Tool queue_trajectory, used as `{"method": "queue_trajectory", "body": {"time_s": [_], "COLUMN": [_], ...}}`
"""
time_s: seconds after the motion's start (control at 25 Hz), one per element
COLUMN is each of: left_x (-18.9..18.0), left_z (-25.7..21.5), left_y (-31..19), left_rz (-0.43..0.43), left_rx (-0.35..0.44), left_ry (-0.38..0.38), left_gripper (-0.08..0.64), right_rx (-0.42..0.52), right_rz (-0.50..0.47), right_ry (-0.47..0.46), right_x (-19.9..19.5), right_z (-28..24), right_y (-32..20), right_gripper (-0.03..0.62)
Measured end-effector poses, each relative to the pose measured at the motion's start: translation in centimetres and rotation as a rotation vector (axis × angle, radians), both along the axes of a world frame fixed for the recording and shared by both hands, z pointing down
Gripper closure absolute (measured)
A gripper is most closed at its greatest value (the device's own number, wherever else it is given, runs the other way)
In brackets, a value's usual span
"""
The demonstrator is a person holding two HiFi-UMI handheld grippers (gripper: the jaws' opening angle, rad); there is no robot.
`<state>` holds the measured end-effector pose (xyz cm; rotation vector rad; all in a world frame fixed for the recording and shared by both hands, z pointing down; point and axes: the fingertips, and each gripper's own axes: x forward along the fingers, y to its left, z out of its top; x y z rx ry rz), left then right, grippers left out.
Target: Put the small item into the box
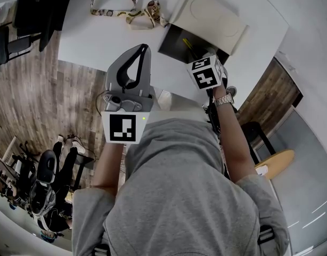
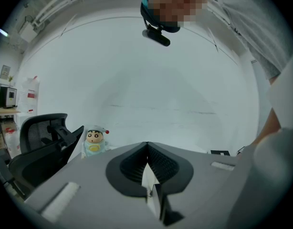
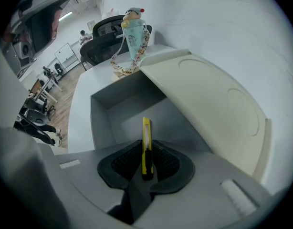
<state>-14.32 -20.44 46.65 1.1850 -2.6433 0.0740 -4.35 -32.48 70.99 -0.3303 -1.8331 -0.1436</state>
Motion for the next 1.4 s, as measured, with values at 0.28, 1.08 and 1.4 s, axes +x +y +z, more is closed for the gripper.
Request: {"method": "queue_trajectory", "body": {"time_s": [0.28,1.08,1.4], "left_x": [0.5,3.2,4.5], "left_z": [-0.3,-3.4,-4.1], "left_y": [-0.3,-3.5,-4.6], "left_rz": [0.027,0.253,0.363], "left_rx": [0.005,0.018,0.030], "left_ry": [-0.005,-0.060,-0.045], "left_gripper": [0.557,0.557,0.557], "right_rx": [-0.010,0.004,-0.049], "right_rz": [0.014,0.213,0.398], "right_ry": [-0.011,-0.211,-0.275], "right_x": [0.4,0.3,2.0], "right_z": [-0.7,-8.0,-11.2], "right_y": [0.0,-1.5,-2.0], "right_gripper": [0.472,0.575,0.577]}}
